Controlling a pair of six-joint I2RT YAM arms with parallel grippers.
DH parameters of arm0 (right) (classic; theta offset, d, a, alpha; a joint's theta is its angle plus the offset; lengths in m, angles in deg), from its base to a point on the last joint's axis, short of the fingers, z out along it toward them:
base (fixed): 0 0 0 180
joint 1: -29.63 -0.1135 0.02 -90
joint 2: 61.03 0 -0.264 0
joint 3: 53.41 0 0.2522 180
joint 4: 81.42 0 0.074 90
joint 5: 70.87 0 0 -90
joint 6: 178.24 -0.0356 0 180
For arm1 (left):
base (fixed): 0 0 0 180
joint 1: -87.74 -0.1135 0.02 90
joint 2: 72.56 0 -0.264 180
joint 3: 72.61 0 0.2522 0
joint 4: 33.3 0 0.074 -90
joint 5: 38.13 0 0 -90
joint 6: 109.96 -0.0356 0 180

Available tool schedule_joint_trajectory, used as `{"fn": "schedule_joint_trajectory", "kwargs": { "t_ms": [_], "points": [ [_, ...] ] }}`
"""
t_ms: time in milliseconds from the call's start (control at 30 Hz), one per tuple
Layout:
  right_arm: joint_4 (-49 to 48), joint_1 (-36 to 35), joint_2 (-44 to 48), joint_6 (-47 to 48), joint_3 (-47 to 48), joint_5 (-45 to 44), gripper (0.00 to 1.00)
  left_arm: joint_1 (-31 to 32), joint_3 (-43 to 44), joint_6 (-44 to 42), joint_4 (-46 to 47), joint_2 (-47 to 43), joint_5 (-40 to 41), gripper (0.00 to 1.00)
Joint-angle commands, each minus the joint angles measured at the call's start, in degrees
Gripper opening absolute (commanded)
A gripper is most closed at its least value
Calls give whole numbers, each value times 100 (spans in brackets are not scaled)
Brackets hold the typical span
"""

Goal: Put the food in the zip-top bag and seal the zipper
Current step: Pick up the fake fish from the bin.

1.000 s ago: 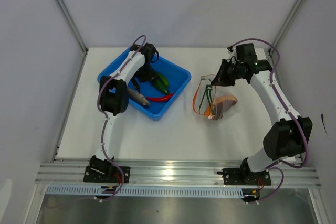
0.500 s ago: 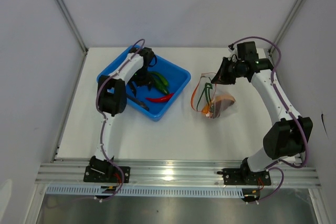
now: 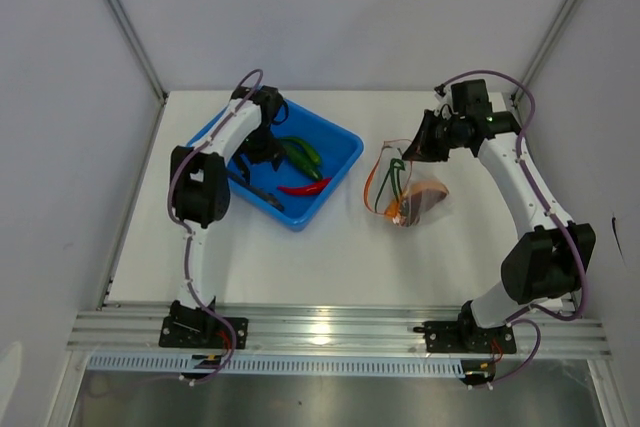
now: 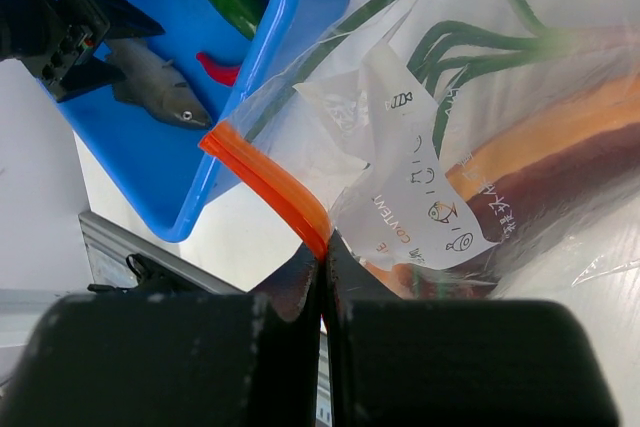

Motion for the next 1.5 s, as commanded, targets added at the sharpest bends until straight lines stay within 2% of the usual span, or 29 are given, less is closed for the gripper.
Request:
{"fn": "schedule_joint_trajectory", "kwargs": {
  "t_ms": [0,467,633,733,767,900,1033,1233,1467],
  "points": [
    [-39,53,147,117,80,93,0,-207,-262,124,-1356,-162,-184,86],
    [-118,88,279,47,-184,216,0,-207,-1325,282,-1329,-399,-132,87],
    [-92,97,331,55,-184,181,0,-155,-1063,89,-1312,49,-53,83],
    [-48,97,384,82,-175,102,0,-137,-825,62,-1259,172,-26,72],
    [-48,88,393,82,-175,85,0,-137,-686,27,-1216,198,-26,60],
    [-39,97,393,73,-122,67,0,-137,-281,-122,-1162,339,-88,20],
    [-22,97,411,64,-96,50,0,-146,18,-122,-1206,322,-141,1],
    [-13,97,411,38,-26,-3,0,-146,343,-175,-1276,41,-105,0],
    [136,97,183,47,334,-179,0,-41,827,-552,-1015,-723,-755,1]
  ]
}}
